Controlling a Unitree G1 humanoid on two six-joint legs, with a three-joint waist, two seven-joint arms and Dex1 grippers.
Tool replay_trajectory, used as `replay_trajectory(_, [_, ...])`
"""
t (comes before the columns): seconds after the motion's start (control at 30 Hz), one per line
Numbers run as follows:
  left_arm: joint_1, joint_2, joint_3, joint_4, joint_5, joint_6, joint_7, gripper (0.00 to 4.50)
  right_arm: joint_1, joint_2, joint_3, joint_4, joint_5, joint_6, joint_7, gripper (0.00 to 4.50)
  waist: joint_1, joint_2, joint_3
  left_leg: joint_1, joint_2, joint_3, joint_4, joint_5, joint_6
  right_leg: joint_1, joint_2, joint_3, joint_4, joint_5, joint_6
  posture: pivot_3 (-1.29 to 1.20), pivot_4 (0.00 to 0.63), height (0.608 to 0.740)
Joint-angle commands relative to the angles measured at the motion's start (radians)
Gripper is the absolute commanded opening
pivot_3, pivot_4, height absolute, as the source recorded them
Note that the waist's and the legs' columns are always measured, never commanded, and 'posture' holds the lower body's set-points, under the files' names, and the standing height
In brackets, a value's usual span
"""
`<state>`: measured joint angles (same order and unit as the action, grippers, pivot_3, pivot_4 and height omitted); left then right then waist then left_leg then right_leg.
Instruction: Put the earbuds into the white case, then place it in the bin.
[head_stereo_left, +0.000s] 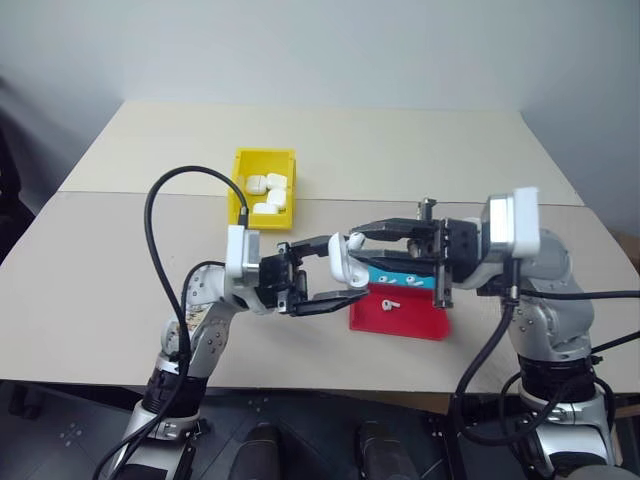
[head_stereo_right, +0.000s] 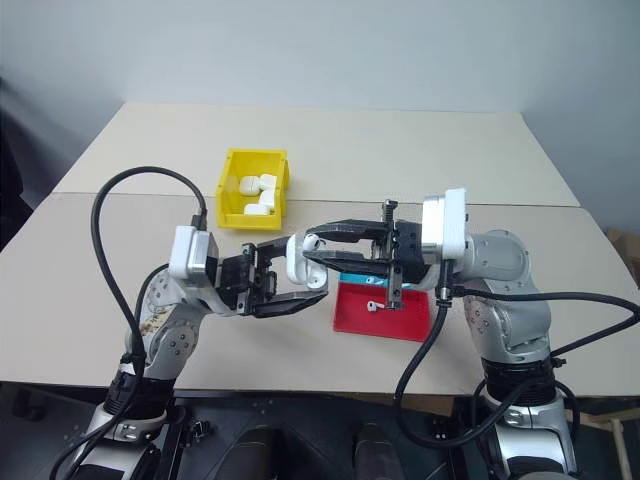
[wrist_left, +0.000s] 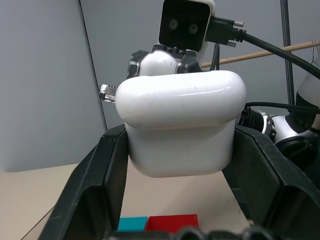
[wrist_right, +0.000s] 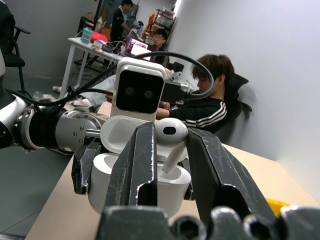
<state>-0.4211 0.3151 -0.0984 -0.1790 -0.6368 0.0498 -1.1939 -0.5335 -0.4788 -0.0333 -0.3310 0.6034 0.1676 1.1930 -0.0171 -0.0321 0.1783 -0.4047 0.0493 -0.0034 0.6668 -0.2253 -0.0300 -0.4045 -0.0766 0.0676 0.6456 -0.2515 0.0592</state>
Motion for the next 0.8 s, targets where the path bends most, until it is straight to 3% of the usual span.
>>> replay_trajectory(0.03, [-0.016,-0.006,0.009,-0.014,-0.013,-0.003,-0.004,2.81,0.004,-0.007,-0.002,-0.018,-0.003,-0.038,-0.005,0.99,0.000,0.000,0.000,0.000,0.000,0.000,0.000,0.000,0.000,0.000,0.000,0.000,0.000,0.000,0.000,0.00,0.150,0.740])
replay_trajectory(0.5, [-0.020,-0.011,0.007,0.002,-0.001,-0.016,-0.016,2.81,0.005,-0.019,0.015,0.013,-0.018,-0.081,0.005,0.99,0.000,0.000,0.000,0.000,0.000,0.000,0.000,0.000,0.000,0.000,0.000,0.000,0.000,0.000,0.000,0.00,0.150,0.740])
replay_trajectory(0.63, [-0.023,-0.014,0.008,0.009,0.005,-0.022,-0.019,2.81,0.008,-0.028,0.020,0.013,-0.038,-0.098,0.004,1.93,0.000,0.000,0.000,0.000,0.000,0.000,0.000,0.000,0.000,0.000,0.000,0.000,0.000,0.000,0.000,0.00,0.150,0.740])
replay_trajectory(0.73, [-0.024,-0.017,0.008,0.016,0.010,-0.026,-0.022,2.81,0.005,-0.035,0.025,0.020,-0.047,-0.113,0.011,2.95,0.000,0.000,0.000,0.000,0.000,0.000,0.000,0.000,0.000,0.000,0.000,0.000,0.000,0.000,0.000,0.00,0.150,0.740])
replay_trajectory(0.8, [-0.026,-0.018,0.008,0.020,0.013,-0.027,-0.023,2.81,0.007,-0.039,0.023,0.022,-0.046,-0.121,0.018,3.18,0.000,0.000,0.000,0.000,0.000,0.000,0.000,0.000,0.000,0.000,0.000,0.000,0.000,0.000,0.000,0.00,0.150,0.740])
